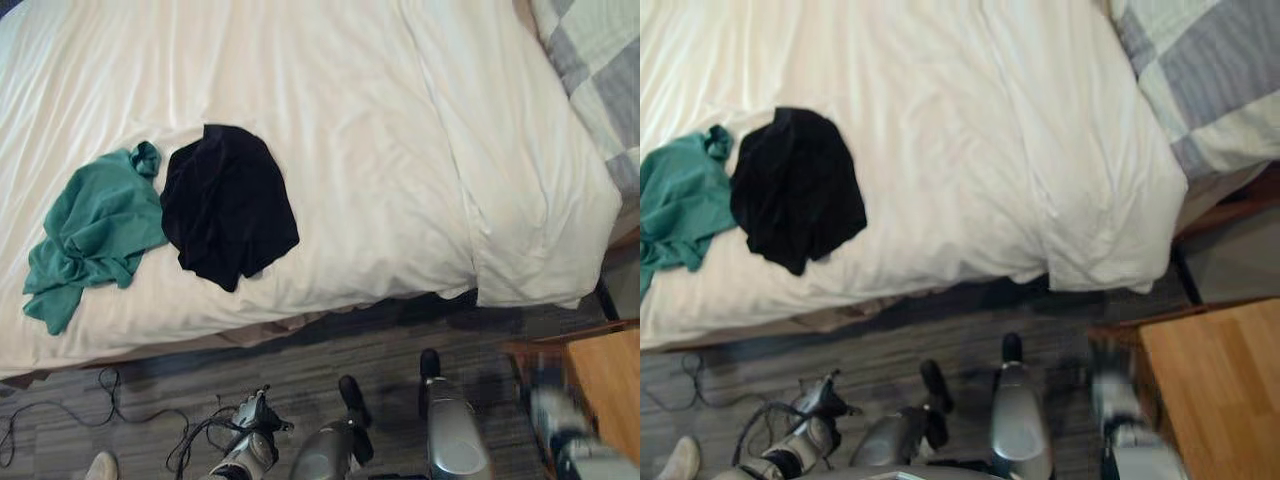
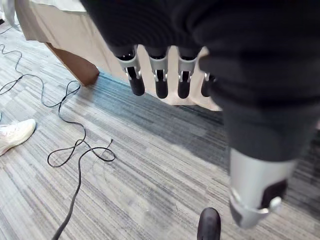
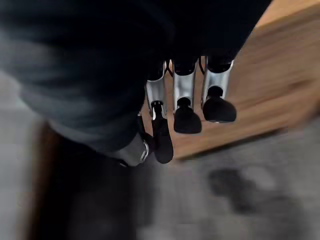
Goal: Tidy up the quilt and then pick up the clothes from the bed and put them into the laundry hamper.
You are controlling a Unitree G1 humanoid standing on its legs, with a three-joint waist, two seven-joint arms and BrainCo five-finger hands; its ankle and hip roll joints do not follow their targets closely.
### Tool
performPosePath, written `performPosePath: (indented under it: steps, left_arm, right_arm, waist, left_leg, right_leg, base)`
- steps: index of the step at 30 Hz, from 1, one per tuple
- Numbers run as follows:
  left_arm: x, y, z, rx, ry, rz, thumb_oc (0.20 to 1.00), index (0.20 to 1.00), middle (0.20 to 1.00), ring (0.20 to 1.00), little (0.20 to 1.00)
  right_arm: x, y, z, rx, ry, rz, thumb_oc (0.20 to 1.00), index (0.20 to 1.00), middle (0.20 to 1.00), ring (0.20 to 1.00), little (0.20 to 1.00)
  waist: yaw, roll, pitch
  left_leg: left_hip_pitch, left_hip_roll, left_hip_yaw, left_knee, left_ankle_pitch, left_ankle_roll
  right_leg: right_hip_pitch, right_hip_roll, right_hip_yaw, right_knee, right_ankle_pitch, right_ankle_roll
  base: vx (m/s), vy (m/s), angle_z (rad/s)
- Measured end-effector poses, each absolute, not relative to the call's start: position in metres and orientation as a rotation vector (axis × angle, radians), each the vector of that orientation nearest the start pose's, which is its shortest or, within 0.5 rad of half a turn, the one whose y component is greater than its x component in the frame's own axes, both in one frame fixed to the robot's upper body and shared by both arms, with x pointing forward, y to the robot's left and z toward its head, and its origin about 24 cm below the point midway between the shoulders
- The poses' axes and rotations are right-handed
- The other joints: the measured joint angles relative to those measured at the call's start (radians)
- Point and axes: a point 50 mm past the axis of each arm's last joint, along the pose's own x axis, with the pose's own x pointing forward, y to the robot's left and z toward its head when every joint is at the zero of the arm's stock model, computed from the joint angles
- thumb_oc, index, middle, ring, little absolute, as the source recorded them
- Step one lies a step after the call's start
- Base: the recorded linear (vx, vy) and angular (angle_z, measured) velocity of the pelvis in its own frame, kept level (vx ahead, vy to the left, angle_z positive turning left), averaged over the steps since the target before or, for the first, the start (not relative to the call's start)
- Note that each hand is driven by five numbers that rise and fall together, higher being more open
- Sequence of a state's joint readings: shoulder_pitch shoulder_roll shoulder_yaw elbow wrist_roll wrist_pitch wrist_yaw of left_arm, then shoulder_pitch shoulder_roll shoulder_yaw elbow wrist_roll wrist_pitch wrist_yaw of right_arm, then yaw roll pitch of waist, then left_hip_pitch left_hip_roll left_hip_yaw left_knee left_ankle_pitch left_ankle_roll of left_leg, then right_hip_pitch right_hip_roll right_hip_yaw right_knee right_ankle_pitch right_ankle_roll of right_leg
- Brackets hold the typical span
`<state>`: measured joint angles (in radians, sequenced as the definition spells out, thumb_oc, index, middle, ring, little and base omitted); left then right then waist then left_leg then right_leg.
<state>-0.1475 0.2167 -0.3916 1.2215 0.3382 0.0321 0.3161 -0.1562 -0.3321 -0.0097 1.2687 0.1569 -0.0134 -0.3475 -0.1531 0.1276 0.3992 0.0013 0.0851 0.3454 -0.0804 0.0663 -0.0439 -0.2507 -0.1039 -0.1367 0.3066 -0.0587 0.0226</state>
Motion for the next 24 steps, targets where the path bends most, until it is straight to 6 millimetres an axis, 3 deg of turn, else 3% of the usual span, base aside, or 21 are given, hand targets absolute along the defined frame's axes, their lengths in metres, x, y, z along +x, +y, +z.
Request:
performPosePath:
  steps: [1,3,5,7,9,12,13,14,15,16,17,18,20,22,24]
  left_arm:
    - [0.148,0.214,-0.146,0.938,0.966,-0.126,1.000,1.000,1.000,1.000,1.000]
    - [0.153,0.215,-0.145,0.968,0.953,-0.147,1.000,1.000,1.000,1.000,1.000]
    - [0.161,0.214,-0.141,0.967,0.929,-0.148,1.000,1.000,1.000,1.000,1.000]
    - [0.169,0.218,-0.138,0.973,0.920,-0.149,1.000,1.000,1.000,1.000,1.000]
    - [0.173,0.220,-0.136,0.974,0.915,-0.154,1.000,1.000,1.000,1.000,1.000]
    - [0.166,0.223,-0.138,0.974,0.932,-0.155,1.000,1.000,1.000,1.000,1.000]
    - [0.158,0.224,-0.141,0.967,0.949,-0.156,1.000,1.000,1.000,1.000,1.000]
    - [0.156,0.224,-0.142,0.959,0.954,-0.152,1.000,1.000,1.000,1.000,1.000]
    - [0.146,0.224,-0.145,0.942,0.974,-0.143,1.000,1.000,1.000,1.000,1.000]
    - [0.147,0.223,-0.145,0.937,0.966,-0.138,1.000,1.000,1.000,1.000,1.000]
    - [0.160,0.220,-0.140,0.923,0.922,-0.121,1.000,1.000,1.000,1.000,1.000]
    - [0.158,0.219,-0.141,0.915,0.924,-0.123,1.000,1.000,1.000,1.000,1.000]
    - [0.145,0.220,-0.145,0.911,0.957,-0.131,1.000,1.000,1.000,1.000,1.000]
    - [0.110,0.232,-0.156,0.885,1.106,-0.095,1.000,1.000,1.000,1.000,1.000]
    - [0.097,0.236,-0.159,0.859,1.180,-0.059,1.000,1.000,1.000,1.000,1.000]
  right_arm:
    - [0.101,-0.285,-0.143,-0.348,1.177,-0.561,1.000,1.000,1.000,1.000,1.000]
    - [0.056,-0.273,-0.156,-0.420,1.334,-0.445,1.000,1.000,1.000,1.000,1.000]
    - [0.043,-0.264,-0.161,-0.468,1.374,-0.346,1.000,1.000,1.000,1.000,1.000]
    - [0.066,-0.254,-0.160,-0.523,1.284,-0.233,1.000,1.000,1.000,1.000,1.000]
    - [0.091,-0.246,-0.156,-0.551,1.187,-0.165,1.000,1.000,1.000,1.000,1.000]
    - [0.122,-0.232,-0.150,-0.591,1.074,-0.074,1.000,1.000,1.000,1.000,1.000]
    - [0.141,-0.229,-0.145,-0.628,1.023,-0.045,1.000,1.000,1.000,1.000,1.000]
    - [0.146,-0.228,-0.143,-0.655,1.006,-0.024,1.000,1.000,1.000,1.000,1.000]
    - [0.166,-0.226,-0.135,-0.710,0.941,0.013,1.000,1.000,1.000,1.000,1.000]
    - [0.171,-0.226,-0.133,-0.729,0.923,0.024,1.000,1.000,1.000,1.000,1.000]
    - [0.176,-0.228,-0.131,-0.754,0.914,0.035,1.000,1.000,1.000,1.000,1.000]
    - [0.187,-0.233,-0.124,-0.794,0.881,0.034,1.000,1.000,1.000,1.000,1.000]
    - [0.196,-0.236,-0.118,-0.807,0.854,0.021,1.000,1.000,1.000,1.000,1.000]
    - [0.194,-0.249,-0.116,-0.826,0.872,-0.009,1.000,1.000,1.000,1.000,1.000]
    - [0.190,-0.255,-0.117,-0.814,0.888,-0.036,1.000,1.000,1.000,1.000,1.000]
  waist:
    - [-0.019,-0.015,-0.009]
    - [-0.048,-0.056,-0.019]
    - [-0.049,-0.099,-0.043]
    - [-0.046,-0.147,-0.073]
    - [-0.037,-0.161,-0.083]
    - [-0.009,-0.153,-0.099]
    - [0.016,-0.130,-0.108]
    - [0.025,-0.122,-0.108]
    - [0.054,-0.091,-0.117]
    - [0.061,-0.081,-0.116]
    - [0.069,-0.086,-0.114]
    - [0.096,-0.094,-0.112]
    - [0.112,-0.104,-0.105]
    - [0.115,-0.107,-0.106]
    - [0.104,-0.108,-0.108]
  left_leg:
    - [0.003,-0.001,0.002,0.000,-0.006,0.002]
    - [0.014,-0.003,0.007,-0.006,-0.010,0.002]
    - [0.026,-0.005,0.002,-0.006,-0.011,0.003]
    - [0.028,-0.009,0.002,-0.002,-0.008,0.008]
    - [0.028,-0.010,-0.011,-0.001,-0.002,0.016]
    - [0.041,-0.010,-0.053,-0.006,0.000,0.023]
    - [0.035,0.000,-0.054,-0.007,0.000,0.017]
    - [0.036,0.003,-0.055,0.000,0.003,0.013]
    - [-0.006,0.017,-0.066,0.038,0.014,-0.006]
    - [-0.040,0.024,-0.086,0.085,0.004,-0.024]
    - [-0.108,0.019,-0.105,0.170,0.029,-0.065]
    - [-0.153,0.012,-0.055,0.194,0.069,-0.105]
    - [-0.134,0.039,0.023,0.179,0.064,-0.103]
    - [-0.073,0.120,-0.109,0.155,0.028,-0.112]
    - [-0.062,0.191,-0.132,0.128,0.031,-0.115]
  right_leg:
    - [0.004,0.003,0.006,-0.006,0.001,0.001]
    - [0.025,0.003,0.008,-0.032,0.015,0.009]
    - [0.047,0.002,0.005,-0.052,0.025,0.017]
    - [0.047,-0.002,0.008,-0.059,0.037,0.030]
    - [0.051,-0.002,0.025,-0.049,0.046,0.044]
    - [0.098,0.007,0.076,-0.079,0.029,0.047]
    - [0.107,0.017,0.074,-0.111,0.035,0.054]
    - [0.113,0.025,0.079,-0.132,0.042,0.052]
    - [0.115,0.042,0.072,-0.143,0.049,0.039]
    - [0.115,0.042,0.062,-0.146,0.042,0.029]
    - [0.108,0.017,0.050,-0.166,0.048,0.015]
    - [0.121,-0.018,0.022,-0.197,0.076,-0.014]
    - [0.145,-0.028,0.018,-0.234,0.081,-0.020]
    - [0.207,-0.039,-0.003,-0.282,0.102,-0.001]
    - [0.222,-0.033,-0.023,-0.302,0.109,0.009]
  base:
    - [-0.05,0.133,-0.11]
    - [-0.10,0.144,-0.11]
    - [-0.17,0.134,0.01]
    - [-0.17,0.083,0.06]
    - [-0.12,0.021,0.23]
    - [-0.04,-0.052,0.36]
    - [-0.07,-0.084,-0.02]
    - [-0.24,-0.089,0.03]
    - [-0.21,-0.057,0.25]
    - [-0.21,0.031,0.78]
    - [-0.05,0.046,1.26]
    - [-0.10,0.272,1.07]
    - [-0.06,0.334,0.52]
    - [0.02,0.530,0.32]
    - [0.07,0.410,0.16]
